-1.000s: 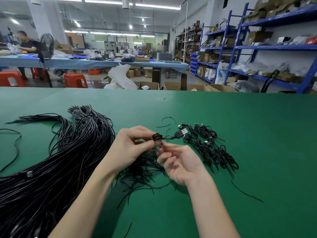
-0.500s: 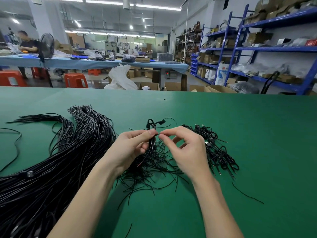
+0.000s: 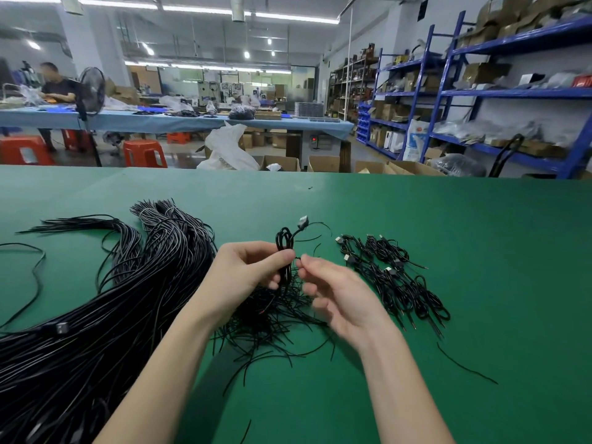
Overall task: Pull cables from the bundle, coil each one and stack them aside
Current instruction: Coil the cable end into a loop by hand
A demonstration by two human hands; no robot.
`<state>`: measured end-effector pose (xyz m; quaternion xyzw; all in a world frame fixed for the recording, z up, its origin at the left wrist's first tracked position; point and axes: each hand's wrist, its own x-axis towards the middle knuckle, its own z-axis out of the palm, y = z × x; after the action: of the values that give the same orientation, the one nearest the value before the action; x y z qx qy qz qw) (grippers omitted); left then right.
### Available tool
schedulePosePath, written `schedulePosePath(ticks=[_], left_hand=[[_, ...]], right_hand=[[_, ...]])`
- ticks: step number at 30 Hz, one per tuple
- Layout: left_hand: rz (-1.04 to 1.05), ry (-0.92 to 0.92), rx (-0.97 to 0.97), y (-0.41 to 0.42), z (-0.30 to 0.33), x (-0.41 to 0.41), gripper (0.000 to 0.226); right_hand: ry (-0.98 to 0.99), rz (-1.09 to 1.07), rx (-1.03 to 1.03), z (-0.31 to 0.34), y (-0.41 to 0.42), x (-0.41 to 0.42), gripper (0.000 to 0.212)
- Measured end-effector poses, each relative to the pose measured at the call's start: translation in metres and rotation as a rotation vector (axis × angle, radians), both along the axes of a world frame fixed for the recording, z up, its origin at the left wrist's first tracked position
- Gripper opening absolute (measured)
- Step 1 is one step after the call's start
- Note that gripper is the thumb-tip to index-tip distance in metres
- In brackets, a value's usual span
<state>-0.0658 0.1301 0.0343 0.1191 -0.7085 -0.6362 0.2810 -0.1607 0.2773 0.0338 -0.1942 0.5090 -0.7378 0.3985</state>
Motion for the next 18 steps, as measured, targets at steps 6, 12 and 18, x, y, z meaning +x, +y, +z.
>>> schedulePosePath(ticks=[6, 12, 18], left_hand=[[-0.068, -0.11, 0.195, -0.003, -0.004, -0.002, 0.047], [-0.005, 0.026, 0.148, 0.003, -0.007, -0.004, 0.031], [0.085, 0.076, 0.181, 0.012, -0.011, -0.012, 0.031]], right_hand=[[1.149, -0.396, 0.128, -0.002, 0.007, -0.01, 0.004], [0.458, -0.277, 0.067, -0.001, -0.001, -0.003, 0.013], [-0.187, -0.047, -0.026, -0.012, -0.007, 0.001, 0.005]])
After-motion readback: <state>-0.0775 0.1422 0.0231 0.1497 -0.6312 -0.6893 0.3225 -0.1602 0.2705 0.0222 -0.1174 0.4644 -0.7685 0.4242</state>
